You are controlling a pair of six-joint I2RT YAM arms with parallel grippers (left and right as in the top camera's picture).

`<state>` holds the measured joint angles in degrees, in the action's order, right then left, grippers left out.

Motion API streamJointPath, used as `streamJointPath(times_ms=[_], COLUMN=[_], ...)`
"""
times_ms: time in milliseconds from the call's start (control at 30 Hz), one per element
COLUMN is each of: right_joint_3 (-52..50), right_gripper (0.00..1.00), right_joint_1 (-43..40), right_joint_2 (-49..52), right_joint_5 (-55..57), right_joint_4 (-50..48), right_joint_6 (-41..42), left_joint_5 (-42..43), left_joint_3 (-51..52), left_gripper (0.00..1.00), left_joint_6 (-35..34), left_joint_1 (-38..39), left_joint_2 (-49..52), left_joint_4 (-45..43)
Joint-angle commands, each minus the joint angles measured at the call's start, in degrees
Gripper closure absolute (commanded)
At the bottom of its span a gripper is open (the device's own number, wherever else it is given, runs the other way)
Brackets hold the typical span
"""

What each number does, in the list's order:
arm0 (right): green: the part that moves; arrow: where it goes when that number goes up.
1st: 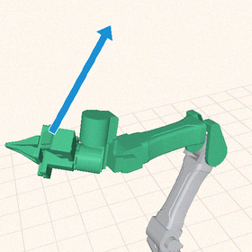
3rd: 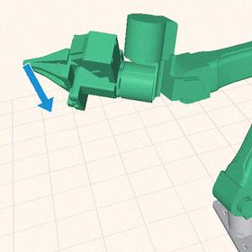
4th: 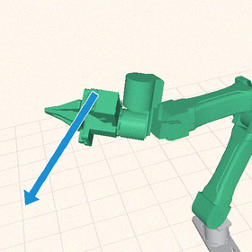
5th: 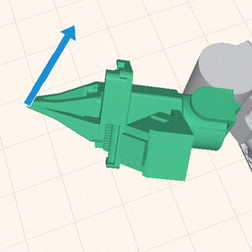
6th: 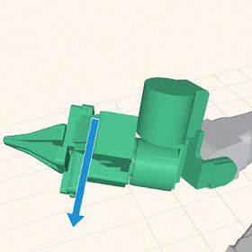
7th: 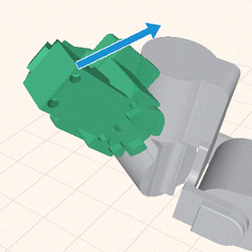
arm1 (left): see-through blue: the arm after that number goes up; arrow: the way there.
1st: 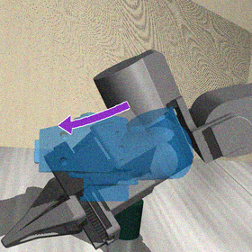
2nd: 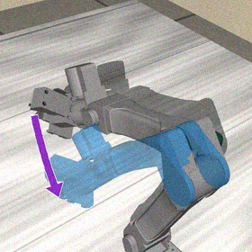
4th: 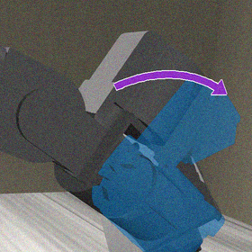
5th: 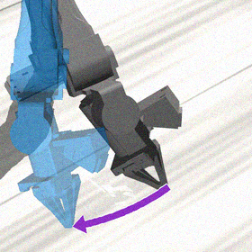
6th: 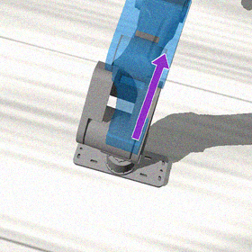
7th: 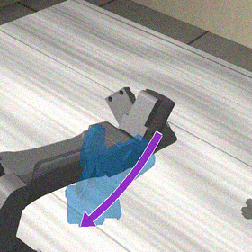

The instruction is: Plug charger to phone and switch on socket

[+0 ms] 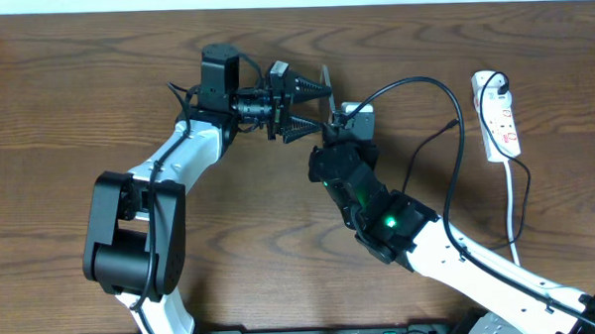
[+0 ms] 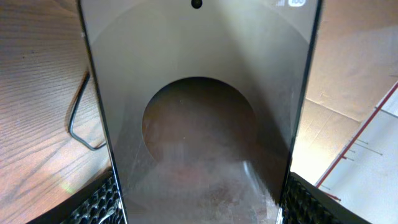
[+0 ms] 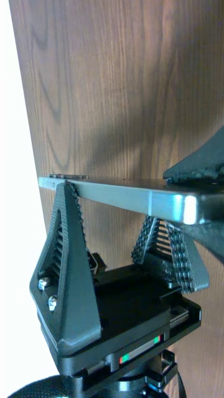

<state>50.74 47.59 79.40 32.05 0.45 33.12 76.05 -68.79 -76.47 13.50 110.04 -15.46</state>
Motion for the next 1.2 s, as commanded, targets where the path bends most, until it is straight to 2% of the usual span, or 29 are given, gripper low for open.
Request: streamJointPath(times_ms=[0,300,433,500,533,867,1033,1167], right_joint_3=[1.3,1.3,1.4,1.4,1.4,1.9,2.0,2.0], right_gripper=[0.99,0.99,0.99,0.99,0.99,0.99,0.99,0.99], right_joint_1=[0.5,0.5,0.4,0.4,0.4,-2.2,-3.3,-3.4], right_joint_2=[0.1,0.0,-0.1,-0.4,-0.8,-10.4,-22.5,-35.6], right_joint_5=[0.4,0.5,0.7,1.4,2.3,5.3,5.3,5.3], right_joint_4=[-0.3,-0.3,-0.2,0.0,0.3,6.3,15.3,25.8], right_joint_6=[0.3,0.2,0.0,0.0,0.0,-1.4,-0.3,3.7], left_joint_5=[1.2,1.2,1.2,1.3,1.3,2.6,8.0,12.2], left_joint_3=[-0.2,-0.2,-0.2,-0.2,-0.2,-0.2,-0.2,-0.2], left_gripper=[0.47,0.46,0.21,0.18,0.01,0.00,0.00,0.00], left_joint_6=[1.0,1.0,1.0,1.0,0.9,-7.6,-11.7,-18.4], left_joint_1=[-0.3,-0.3,-0.3,-0.4,-0.6,-6.6,-12.9,-17.8], left_joint_2=[-0.7,-0.7,-0.7,-0.7,-0.7,-0.8,-0.8,-1.1], left_joint_4=[-0.5,-0.5,-0.8,-3.1,-5.6,-32.9,-45.5,-56.5])
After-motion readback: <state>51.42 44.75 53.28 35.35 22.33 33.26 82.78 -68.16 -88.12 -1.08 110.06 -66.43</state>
